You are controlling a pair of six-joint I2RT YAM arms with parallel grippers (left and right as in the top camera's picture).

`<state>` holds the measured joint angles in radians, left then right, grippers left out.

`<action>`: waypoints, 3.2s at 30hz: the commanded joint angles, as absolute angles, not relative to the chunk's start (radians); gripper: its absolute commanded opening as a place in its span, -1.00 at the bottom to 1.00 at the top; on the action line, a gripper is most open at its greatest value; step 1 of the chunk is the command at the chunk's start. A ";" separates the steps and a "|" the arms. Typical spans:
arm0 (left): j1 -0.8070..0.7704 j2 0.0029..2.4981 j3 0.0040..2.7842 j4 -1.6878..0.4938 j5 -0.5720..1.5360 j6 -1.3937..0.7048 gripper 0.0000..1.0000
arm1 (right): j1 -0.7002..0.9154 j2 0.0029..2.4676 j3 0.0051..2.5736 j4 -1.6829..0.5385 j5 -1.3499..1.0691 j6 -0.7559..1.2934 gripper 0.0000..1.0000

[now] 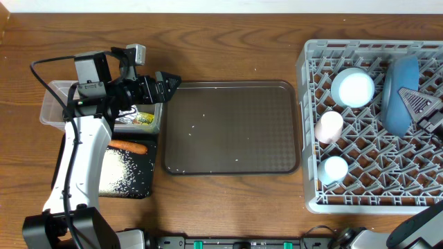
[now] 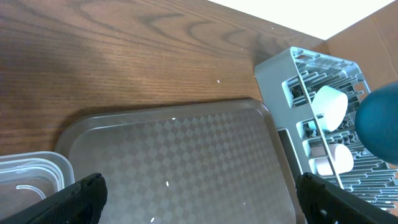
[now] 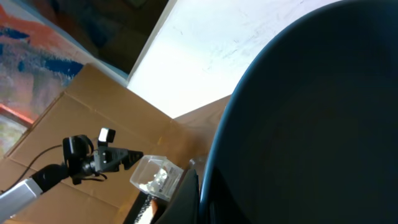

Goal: Sort waste into correct bins and load items into the dishwasher rack
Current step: 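Lower the teal plate upright into the rack slots with right gripper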

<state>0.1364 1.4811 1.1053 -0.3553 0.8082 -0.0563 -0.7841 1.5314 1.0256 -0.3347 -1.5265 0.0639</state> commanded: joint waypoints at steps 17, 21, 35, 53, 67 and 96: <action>0.139 1.472 1.103 -0.354 0.810 -0.065 1.00 | -0.949 1.539 0.899 -0.286 -1.500 0.101 -0.97; 0.139 1.472 1.103 -0.354 0.810 -0.065 1.00 | -0.957 1.539 0.899 -0.184 -1.557 0.193 -0.97; 0.139 1.472 1.103 -0.354 0.810 -0.065 1.00 | -1.083 1.539 0.899 -0.197 -1.553 0.433 -0.71; 0.139 1.472 1.103 -0.354 0.810 -0.065 1.00 | -1.217 1.533 0.899 -0.466 -1.560 0.532 0.99; 0.139 1.472 1.103 -0.354 0.810 -0.065 1.00 | -1.210 1.502 0.899 -0.792 -1.560 0.527 0.98; 0.139 1.472 1.103 -0.354 0.810 -0.065 1.00 | -1.197 1.482 0.909 -1.696 -1.550 -0.604 0.98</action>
<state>0.1364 1.4811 1.1053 -0.3557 0.8082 -0.0566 -1.2140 1.5021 0.8963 -1.7000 -1.5337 -0.3737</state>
